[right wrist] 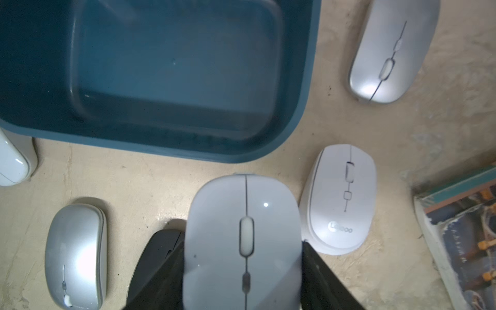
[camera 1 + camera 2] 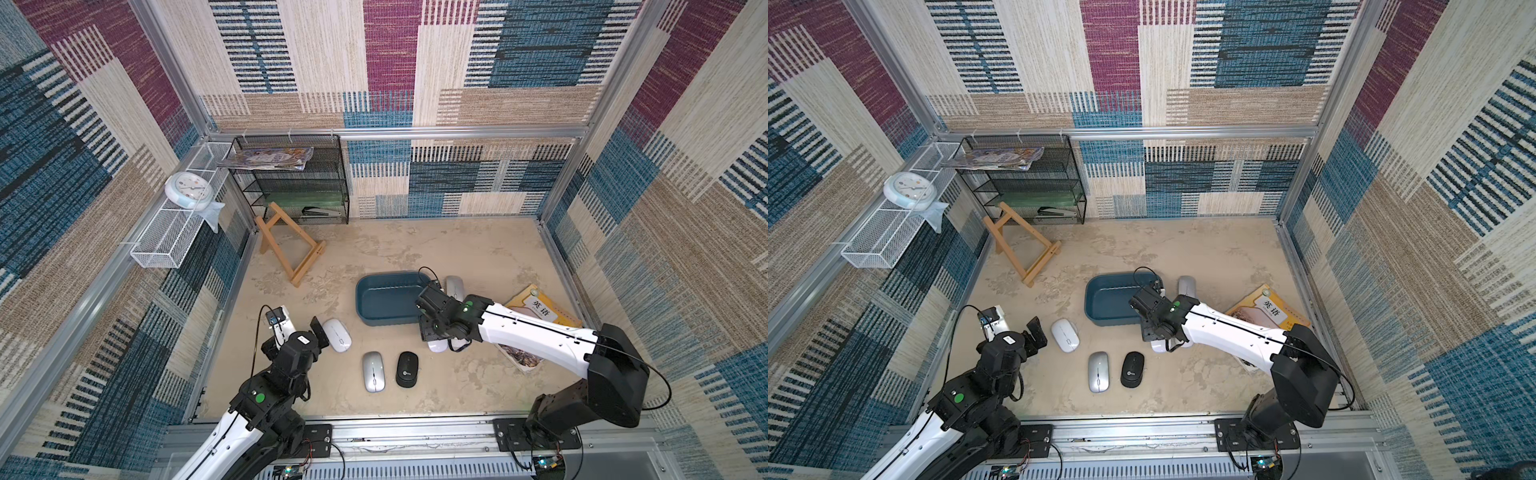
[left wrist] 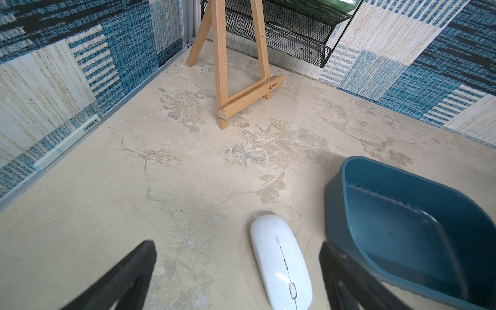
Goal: Take out the mouse from the storage box
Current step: Place the mouse at the center of the board.
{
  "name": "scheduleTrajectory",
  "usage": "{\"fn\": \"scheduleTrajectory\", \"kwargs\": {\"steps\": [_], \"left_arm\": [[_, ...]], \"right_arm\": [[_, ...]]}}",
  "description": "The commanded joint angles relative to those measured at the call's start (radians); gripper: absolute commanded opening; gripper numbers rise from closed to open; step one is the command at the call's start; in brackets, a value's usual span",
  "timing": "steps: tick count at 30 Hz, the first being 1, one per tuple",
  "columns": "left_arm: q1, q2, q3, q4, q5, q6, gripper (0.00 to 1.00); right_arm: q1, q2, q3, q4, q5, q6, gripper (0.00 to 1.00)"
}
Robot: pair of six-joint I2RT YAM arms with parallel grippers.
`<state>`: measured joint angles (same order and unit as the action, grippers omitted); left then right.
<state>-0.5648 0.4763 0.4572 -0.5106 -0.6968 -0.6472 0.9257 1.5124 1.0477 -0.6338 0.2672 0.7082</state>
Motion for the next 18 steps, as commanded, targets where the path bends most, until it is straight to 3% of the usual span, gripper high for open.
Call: {"fn": "scheduleTrajectory", "kwargs": {"steps": [1,18], "left_arm": [[0.002,0.009,-0.005,0.030,-0.025,0.014,0.99],[0.002,0.042,-0.015,0.068,-0.034,0.023,0.99]], "right_arm": [[0.004,-0.002,-0.046,0.078,-0.057,0.049,0.52],[0.008,0.113,-0.090,0.104,-0.008,0.071,0.56]]}}
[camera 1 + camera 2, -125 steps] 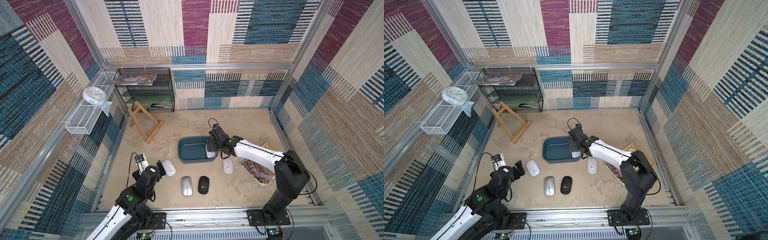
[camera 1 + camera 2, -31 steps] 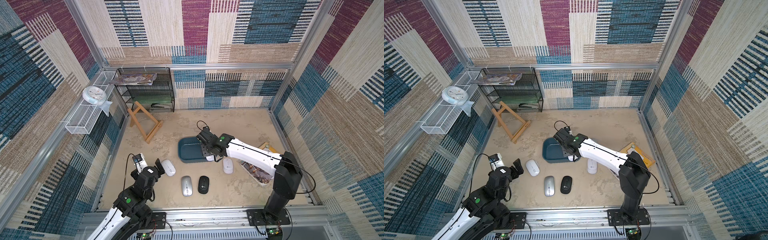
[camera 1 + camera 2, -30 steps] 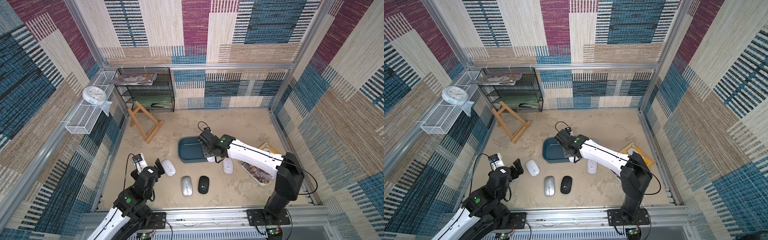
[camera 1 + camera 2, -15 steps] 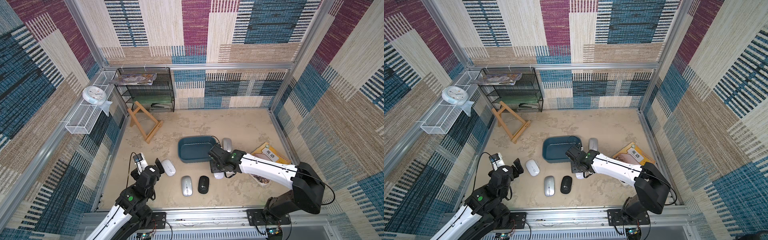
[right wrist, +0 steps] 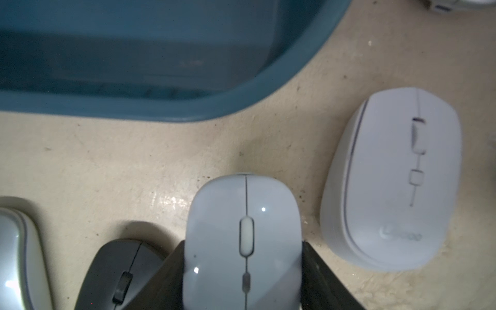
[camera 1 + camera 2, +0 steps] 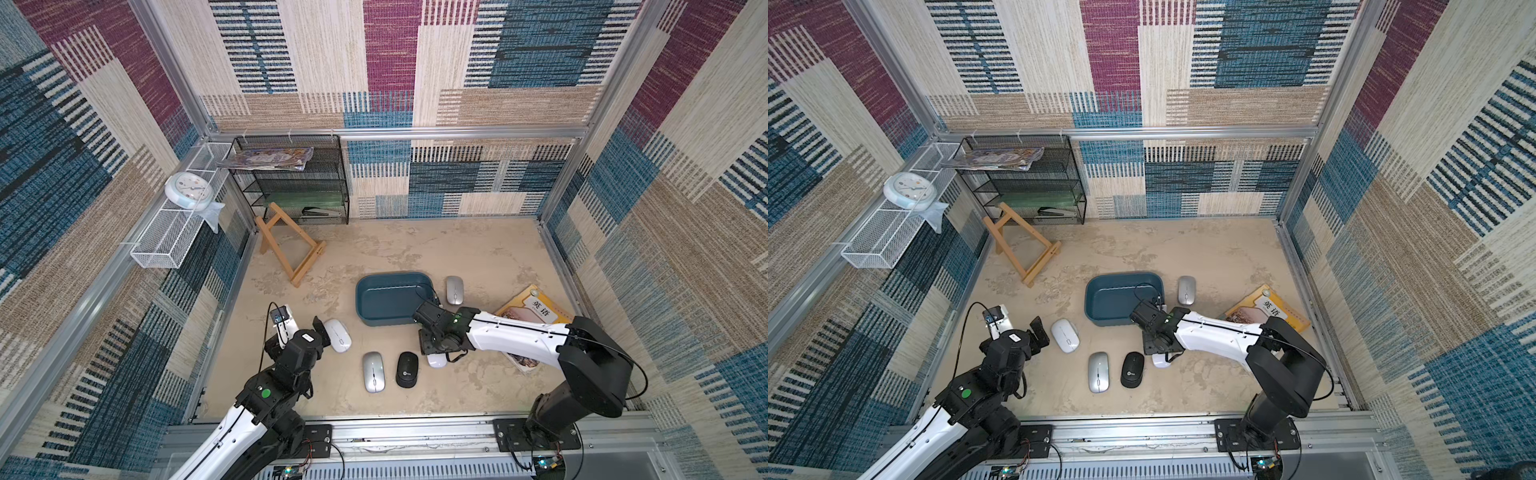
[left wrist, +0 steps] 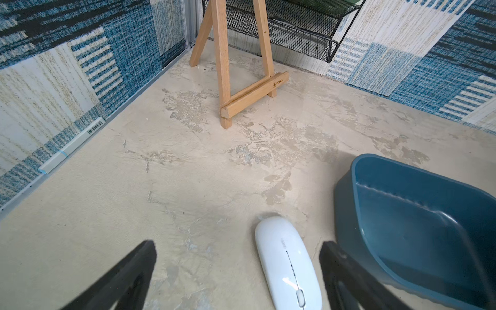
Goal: Take out the mouse from the storage box
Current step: Place the mouse at the center of the board, then reset both arms
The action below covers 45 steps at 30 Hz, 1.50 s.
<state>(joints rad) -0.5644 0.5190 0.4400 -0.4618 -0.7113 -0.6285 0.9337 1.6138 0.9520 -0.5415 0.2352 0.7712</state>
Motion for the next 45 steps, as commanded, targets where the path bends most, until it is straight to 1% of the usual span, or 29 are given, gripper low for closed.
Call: {"fn": "scheduleTrajectory", "kwargs": {"steps": [1,3,6,8,11,21,27,29,32,37,40,42,44,45], "left_arm": [[0.001,-0.001,0.002,0.018,-0.020,0.004,0.99],[0.001,-0.002,0.003,0.018,-0.019,0.004,0.99],[0.001,-0.001,0.002,0.018,-0.020,0.004,0.99],[0.001,-0.001,0.002,0.021,-0.020,0.004,0.99],[0.001,-0.001,0.002,0.020,-0.019,0.004,0.99],[0.001,-0.007,0.000,0.020,-0.030,0.004,0.99],[0.001,-0.018,0.000,0.020,-0.039,0.003,0.99],[0.001,-0.024,-0.003,0.012,-0.051,-0.003,0.99],[0.001,-0.036,-0.008,0.008,-0.063,-0.016,0.99],[0.001,-0.053,-0.038,0.043,-0.063,-0.048,0.99],[0.001,-0.052,-0.063,0.102,-0.078,-0.037,0.99],[0.001,-0.049,-0.077,0.156,-0.105,-0.014,0.99],[0.001,-0.038,-0.094,0.233,-0.136,0.033,0.99],[0.001,-0.026,-0.111,0.298,-0.158,0.070,0.99]], "right_arm": [[0.000,0.017,0.007,0.012,0.024,0.008,0.57],[0.001,0.026,0.012,0.011,0.024,0.008,0.60],[0.001,0.029,0.017,0.005,0.032,0.009,0.70],[0.000,0.028,0.024,-0.001,0.036,0.005,0.75],[0.001,0.019,0.032,-0.013,0.048,0.001,0.80],[0.000,-0.041,0.058,-0.051,0.067,-0.012,0.82],[0.001,-0.141,0.086,-0.080,0.121,-0.050,0.83],[0.000,-0.188,0.088,-0.082,0.170,-0.068,0.84],[0.001,-0.265,0.078,-0.081,0.284,-0.067,0.86],[-0.002,-0.386,0.045,-0.040,0.436,-0.119,0.91],[-0.009,-0.442,0.016,-0.013,0.512,-0.139,0.95],[-0.018,-0.477,-0.009,0.009,0.572,-0.153,1.00],[-0.032,-0.507,-0.036,0.043,0.610,-0.171,0.99],[-0.037,-0.525,-0.056,0.069,0.630,-0.183,0.99]]}}
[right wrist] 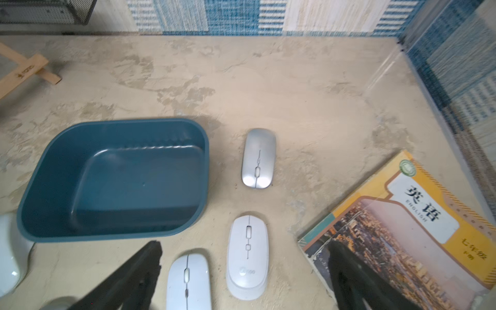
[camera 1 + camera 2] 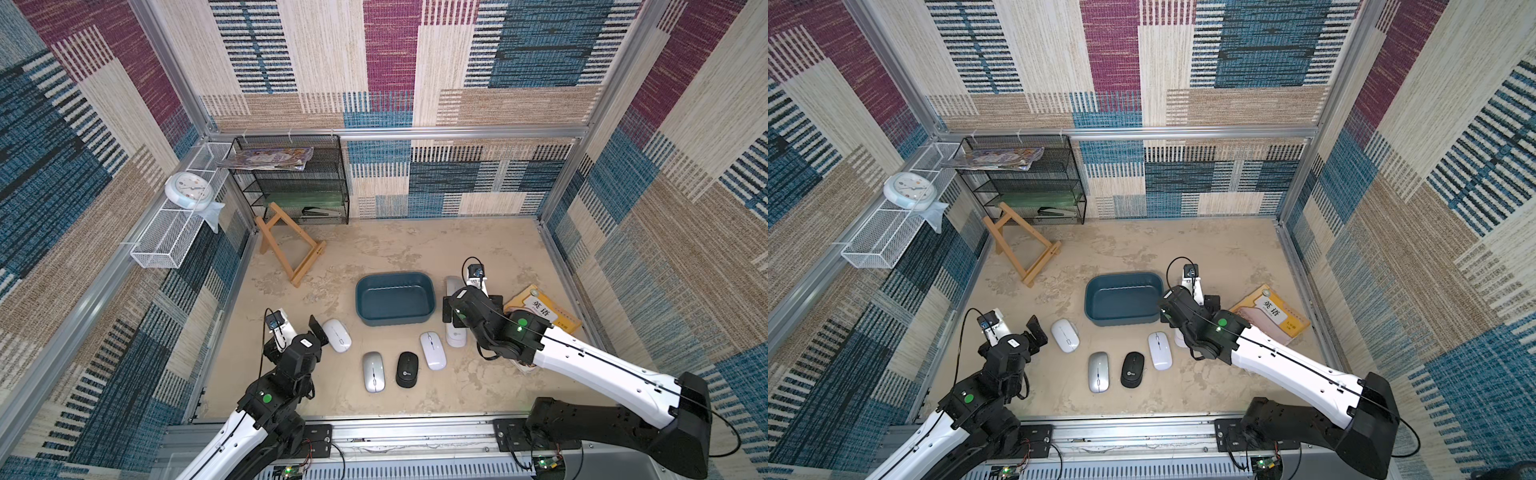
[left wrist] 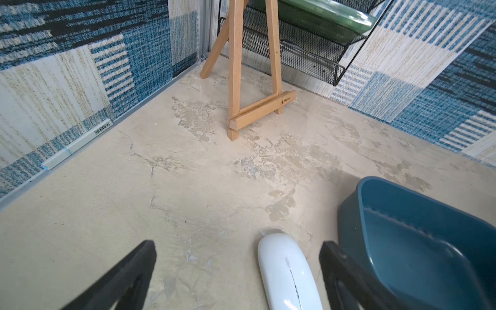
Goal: Take out the mouse from the storage box
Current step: Reset both arms
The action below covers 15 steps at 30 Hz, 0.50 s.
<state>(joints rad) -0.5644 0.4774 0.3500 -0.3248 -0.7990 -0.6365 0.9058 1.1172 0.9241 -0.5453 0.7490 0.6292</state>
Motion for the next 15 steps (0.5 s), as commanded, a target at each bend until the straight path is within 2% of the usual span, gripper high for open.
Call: {"fn": "scheduleTrajectory", "kwargs": {"steps": [1,5,9,11,15], "left_arm": [[0.001,0.028,-0.034,0.216,-0.085,0.111,0.99],[0.003,0.120,-0.005,0.327,-0.182,0.190,0.99],[0.031,0.255,0.026,0.519,-0.236,0.367,0.99],[0.087,0.324,0.052,0.556,-0.204,0.397,0.99],[0.240,0.455,0.097,0.565,-0.087,0.375,0.99]], "right_arm": [[-0.010,-0.049,-0.055,0.123,0.144,-0.069,0.99],[-0.023,-0.147,-0.203,0.380,0.222,-0.228,0.99],[-0.067,-0.199,-0.285,0.514,0.263,-0.345,0.99],[-0.102,-0.212,-0.310,0.564,0.269,-0.396,0.99],[-0.220,-0.206,-0.322,0.610,0.191,-0.454,0.99]]}}
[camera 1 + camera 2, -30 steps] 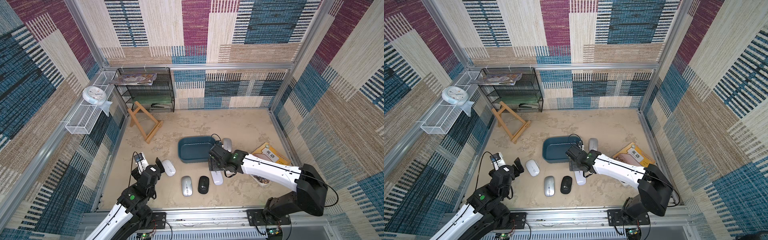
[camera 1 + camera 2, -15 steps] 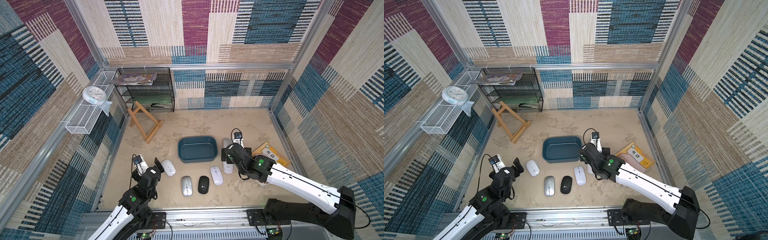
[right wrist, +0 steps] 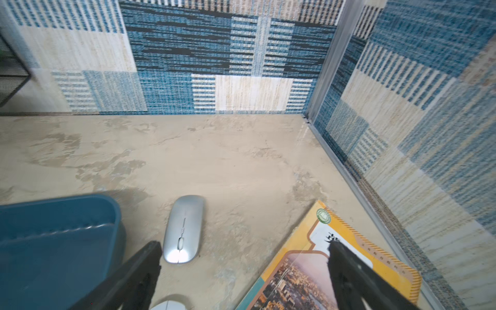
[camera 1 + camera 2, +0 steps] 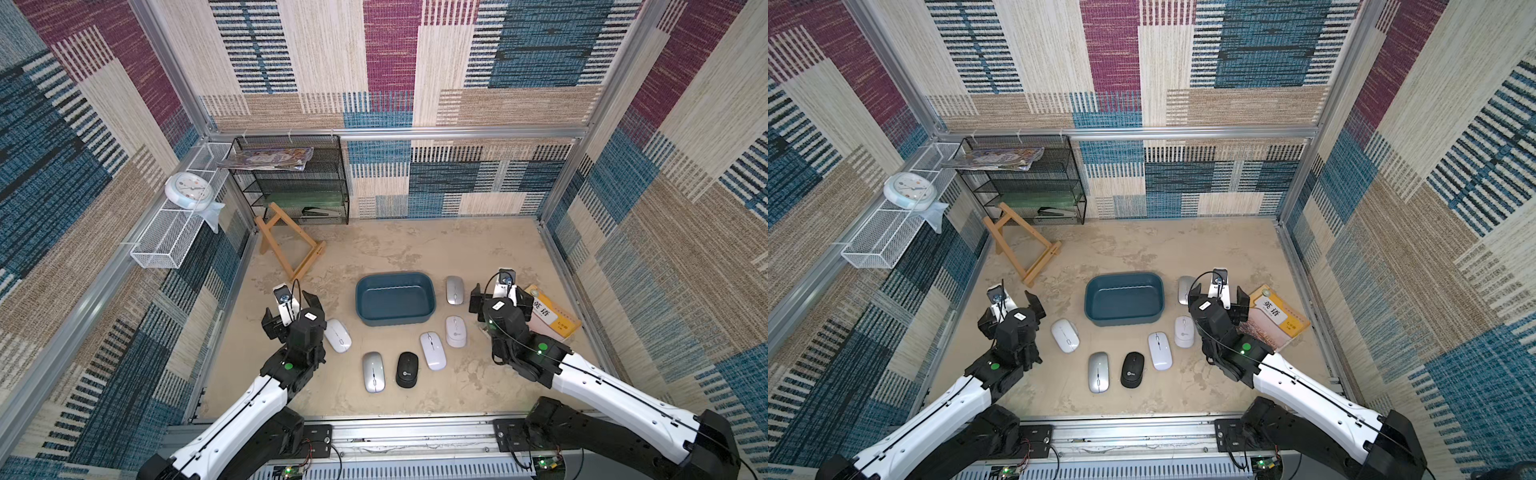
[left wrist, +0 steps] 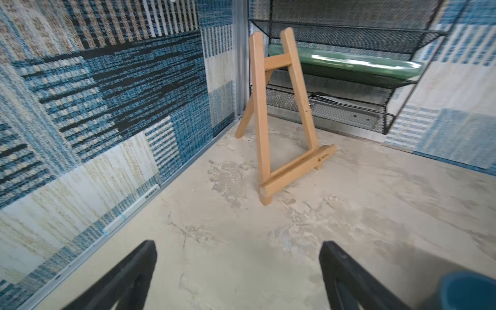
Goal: Take out the mouse from the storage box
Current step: Reset both arms
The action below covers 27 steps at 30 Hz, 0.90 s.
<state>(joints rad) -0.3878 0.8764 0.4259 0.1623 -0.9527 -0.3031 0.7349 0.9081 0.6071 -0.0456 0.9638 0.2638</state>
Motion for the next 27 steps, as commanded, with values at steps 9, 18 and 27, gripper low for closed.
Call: {"fn": "scheduleTrajectory", "kwargs": {"steps": [9,18,27], "left_arm": [[0.297,0.241,0.020,0.215,0.332,0.079,0.99],[0.326,0.432,-0.019,0.479,0.544,0.237,0.99],[0.348,0.644,-0.072,0.773,0.760,0.308,0.99]], "right_arm": [[-0.251,0.079,-0.054,0.217,-0.059,-0.088,0.99],[-0.359,0.220,-0.136,0.437,-0.071,-0.098,0.99],[-0.453,0.458,-0.245,0.853,-0.170,-0.197,0.99]]}}
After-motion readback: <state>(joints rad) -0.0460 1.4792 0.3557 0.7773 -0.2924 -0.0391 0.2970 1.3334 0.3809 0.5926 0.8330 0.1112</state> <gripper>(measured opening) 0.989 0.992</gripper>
